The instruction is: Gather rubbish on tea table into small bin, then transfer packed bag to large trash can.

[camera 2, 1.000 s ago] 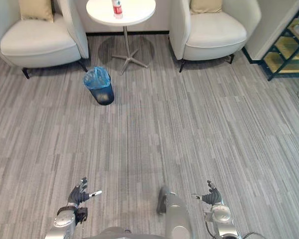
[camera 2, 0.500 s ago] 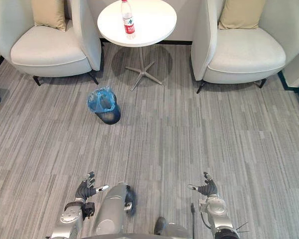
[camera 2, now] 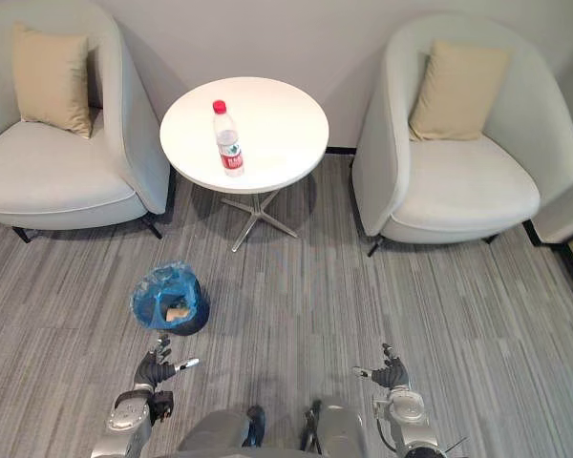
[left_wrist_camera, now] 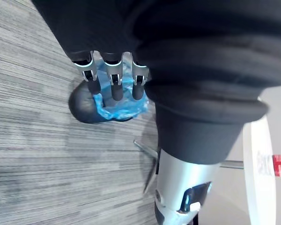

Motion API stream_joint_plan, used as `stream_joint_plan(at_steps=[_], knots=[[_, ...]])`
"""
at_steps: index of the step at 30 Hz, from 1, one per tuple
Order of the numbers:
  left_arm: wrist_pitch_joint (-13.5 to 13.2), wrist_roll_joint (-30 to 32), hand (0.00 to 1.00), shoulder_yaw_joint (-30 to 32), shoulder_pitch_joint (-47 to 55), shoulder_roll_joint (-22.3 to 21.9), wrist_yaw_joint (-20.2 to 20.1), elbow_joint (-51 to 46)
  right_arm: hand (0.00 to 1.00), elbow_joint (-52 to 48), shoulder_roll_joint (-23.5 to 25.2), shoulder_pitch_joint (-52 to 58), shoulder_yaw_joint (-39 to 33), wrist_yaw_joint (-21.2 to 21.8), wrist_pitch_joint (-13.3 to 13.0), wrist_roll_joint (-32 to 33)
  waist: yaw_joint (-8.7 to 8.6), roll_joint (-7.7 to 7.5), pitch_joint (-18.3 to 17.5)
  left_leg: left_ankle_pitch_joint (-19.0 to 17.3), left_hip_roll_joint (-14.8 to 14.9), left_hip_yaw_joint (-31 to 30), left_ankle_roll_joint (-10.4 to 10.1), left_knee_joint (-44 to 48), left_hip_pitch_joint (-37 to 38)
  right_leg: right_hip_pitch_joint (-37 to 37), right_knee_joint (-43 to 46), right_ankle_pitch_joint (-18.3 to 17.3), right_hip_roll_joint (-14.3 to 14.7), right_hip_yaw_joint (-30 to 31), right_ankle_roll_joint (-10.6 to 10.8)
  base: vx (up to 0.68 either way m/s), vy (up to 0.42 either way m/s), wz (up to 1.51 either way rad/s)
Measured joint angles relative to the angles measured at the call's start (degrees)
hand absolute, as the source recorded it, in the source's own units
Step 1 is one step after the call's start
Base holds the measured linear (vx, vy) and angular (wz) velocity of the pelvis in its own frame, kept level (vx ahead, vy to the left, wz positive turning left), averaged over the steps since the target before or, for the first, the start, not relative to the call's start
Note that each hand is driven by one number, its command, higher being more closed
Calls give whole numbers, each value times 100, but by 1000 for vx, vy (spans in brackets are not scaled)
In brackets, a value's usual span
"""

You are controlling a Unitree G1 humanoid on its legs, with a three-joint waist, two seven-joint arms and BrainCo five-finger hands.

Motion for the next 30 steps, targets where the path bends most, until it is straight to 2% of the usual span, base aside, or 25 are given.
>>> stream_joint_plan(at_steps=[1,2,3,4,5,7,9,10,11,13,14,15,16,17,18,19,20,21,23,24,25,26,27,28,30], knots=[[1,3,0,16,27,-98,9,37,0,-20,-29,21,7,8,13,-12,77,174,-56,-55,267,-61,-142,297,-53,55,180,-122,132,-180,-228,600,-252,54],[8,4,0,3,88,-121,4,55,0,-274,13,-2,31,12,7,-39,144,191,-58,136,311,-40,-439,758,-259,100,292,-285,151,-317,-348,576,-245,43],[14,4,0,-14,81,-154,-1,58,0,-406,6,0,73,19,-1,-43,144,199,-54,286,307,-1,-554,1076,-395,192,273,-363,144,-396,-387,536,-243,59],[22,5,0,-50,96,-251,-26,57,0,-645,-1,26,100,23,-16,-20,141,230,-25,785,330,147,-622,2045,-732,562,126,-489,135,-518,-453,504,-214,60],[20,5,0,-89,173,-316,-36,50,0,-782,6,40,203,17,-31,23,189,216,3,741,620,540,-522,2830,-1022,1080,-79,-537,174,-567,-509,492,-187,58],[17,34,0,-152,219,-349,-52,47,0,-999,77,83,219,13,-114,32,186,152,4,515,903,1098,-430,3156,-1281,1704,-377,-541,133,-672,-516,432,-119,44],[11,54,0,-196,230,-389,-129,41,0,-1160,91,55,166,-2,-222,30,203,130,-2,382,962,1419,-414,2660,-1607,2035,-625,-543,68,-700,-513,355,-48,22],[12,60,0,-229,234,-388,-148,42,0,-1235,91,39,144,-10,-248,30,249,153,-5,391,942,1541,-429,1994,-1794,2125,-751,-587,23,-707,-443,335,60,-4],[13,60,0,-265,222,-393,-150,45,0,-1310,103,75,58,-8,-245,27,291,241,-5,541,865,1614,-548,1121,-1890,2220,-832,-701,-14,-708,-331,319,92,-4],[11,87,0,-374,286,-421,-154,46,0,-1412,21,181,-10,-15,-236,25,307,501,-60,1672,898,1602,-545,46,-1897,2347,-810,-1003,138,-718,-139,245,115,10],[18,118,0,-390,238,-341,-150,147,0,-1391,74,221,-9,-27,-190,18,298,400,0,1718,766,1617,-101,199,-1867,2442,-659,-1349,-8,-674,-18,257,133,22],[15,126,0,-340,310,-330,-143,153,0,-1486,80,267,19,-32,-190,-46,311,268,-9,1476,584,1616,-15,232,-1813,2331,-277,-1564,-231,-652,70,241,132,19],[15,133,0,-336,349,-326,-147,156,0,-1567,80,282,23,-35,-191,-107,311,217,-11,1321,523,1662,-8,280,-1811,2244,-10,-1697,-320,-628,118,248,152,-5],[18,160,0,-356,412,-347,-147,207,0,-1649,73,215,36,-37,-210,-215,305,139,-4,1110,417,1767,48,350,-1757,1930,792,-1828,-505,-484,236,241,178,-14],[27,214,0,-428,488,-325,-152,258,0,-1769,76,146,96,-37,-221,-291,301,127,2,1011,323,1805,119,335,-1632,1473,1848,-1701,-661,-308,390,238,173,-11],[28,219,0,-433,502,-317,-154,255,0,-1808,83,146,106,-38,-231,-325,288,125,3,986,297,1790,137,334,-1596,1370,2118,-1627,-703,-274,485,210,130,13],[29,272,0,-523,500,-201,-147,259,0,-1935,98,152,225,-91,-238,-429,232,106,17,877,217,1723,202,326,-1361,999,3003,-1545,-756,-21,603,220,83,40],[21,309,0,-586,501,-112,-146,256,0,-2130,112,165,338,-107,-241,-452,165,95,9,838,185,1602,187,311,-1193,898,3094,-1678,-734,61,470,220,59,48],[3,320,0,-561,488,-49,-144,252,0,-2451,107,135,478,-114,-276,-579,151,85,-11,845,171,1543,223,286,-1091,676,2698,-1805,-632,196,350,214,-14,43],[-1,319,0,-536,476,-27,-140,249,0,-2500,104,37,481,-116,-357,-646,145,4,-59,837,169,1445,212,268,-1071,536,2249,-1849,-519,320,358,209,-63,42],[-4,319,0,-538,465,-25,-142,249,0,-2509,94,-6,465,-119,-383,-649,130,12,-58,845,167,1363,198,260,-1071,517,1917,-1845,-450,401,354,199,-101,60],[-23,319,0,-547,461,5,-144,255,0,-2554,71,-28,456,-130,-392,-656,131,-9,-73,858,111,1225,138,265,-1071,603,1105,-1649,-381,534,251,157,-93,61],[-34,321,0,-561,460,7,-147,271,0,-2615,58,-8,456,-129,-395,-661,132,-61,-91,855,40,1172,109,260,-1070,611,737,-1296,-394,572,207,203,-147,80],[-49,332,0,-571,429,-116,-152,428,0,-2642,-30,-4,460,-124,-414,-672,134,66,-105,831,51,948,33,278,-1061,733,654,-985,-398,454,168,193,-150,47],[-59,329,0,-561,525,-239,-147,472,0,-2719,-64,-46,542,-113,-422,-733,202,213,-206,873,194,908,-68,86,-1038,837,311,-874,-261,382,105,195,-176,21]])
